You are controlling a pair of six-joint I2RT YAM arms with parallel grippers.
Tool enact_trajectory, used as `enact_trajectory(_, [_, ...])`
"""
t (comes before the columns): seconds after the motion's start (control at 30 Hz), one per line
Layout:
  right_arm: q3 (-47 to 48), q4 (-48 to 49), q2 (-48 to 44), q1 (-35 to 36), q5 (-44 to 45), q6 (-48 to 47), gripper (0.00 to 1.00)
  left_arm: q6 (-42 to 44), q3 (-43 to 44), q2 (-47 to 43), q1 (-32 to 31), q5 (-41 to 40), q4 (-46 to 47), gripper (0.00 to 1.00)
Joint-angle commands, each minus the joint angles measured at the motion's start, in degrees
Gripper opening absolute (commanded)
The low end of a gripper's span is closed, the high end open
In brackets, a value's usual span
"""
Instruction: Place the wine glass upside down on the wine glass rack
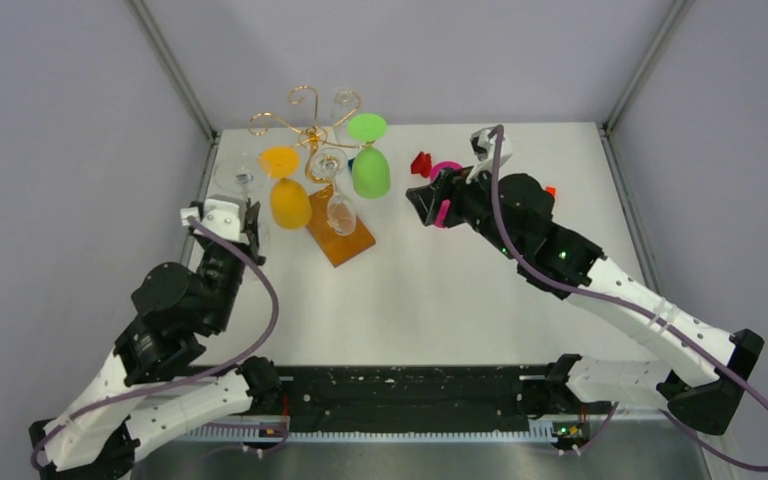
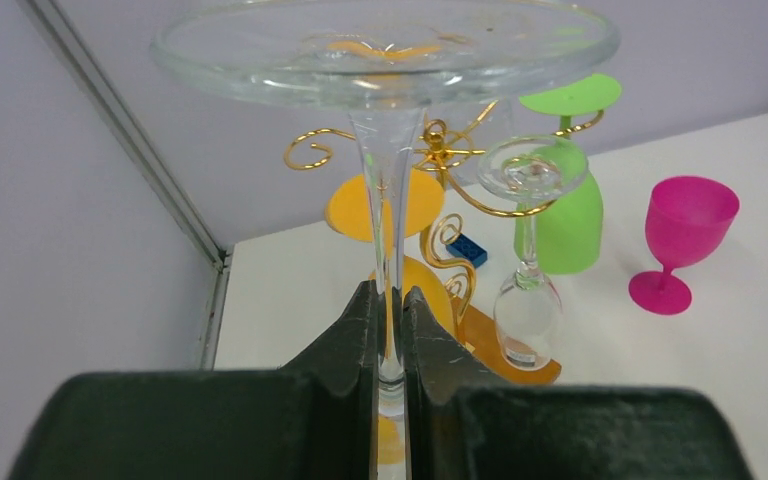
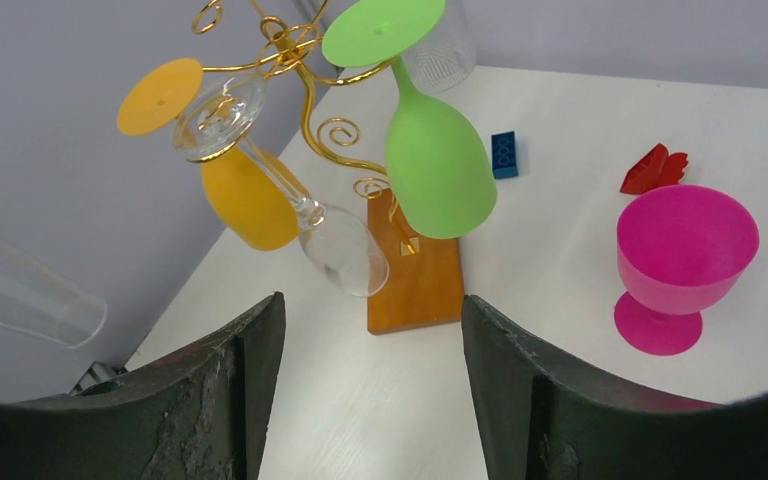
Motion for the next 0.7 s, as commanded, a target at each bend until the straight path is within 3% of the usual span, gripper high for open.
enact_trajectory(0.0, [1.77, 1.96, -0.53, -0.93, -1.44, 1.50, 0.64, -0.03, 1.88, 3.96, 0.66, 4.36, 3.44, 0.00])
enact_trajectory(0.27, [-0.91, 2.33, -2.67, -2.52, -2.35, 2.15, 0.64, -5.95, 3.39, 9.36, 8.14, 16.57, -0.33, 0.00])
enact_trajectory(0.6, [-2.82, 1.52, -4.99, -3.02, -2.82, 1.17, 0.64, -17.74, 1.44, 10.44, 38.30, 52.02, -4.55, 0.00])
enact_trajectory(0.67, [-3.01, 1.25, -5.36, -3.12, -2.78, 0.95, 0.64, -18.29, 0.73, 9.74, 42.34, 56.06, -5.15, 0.00])
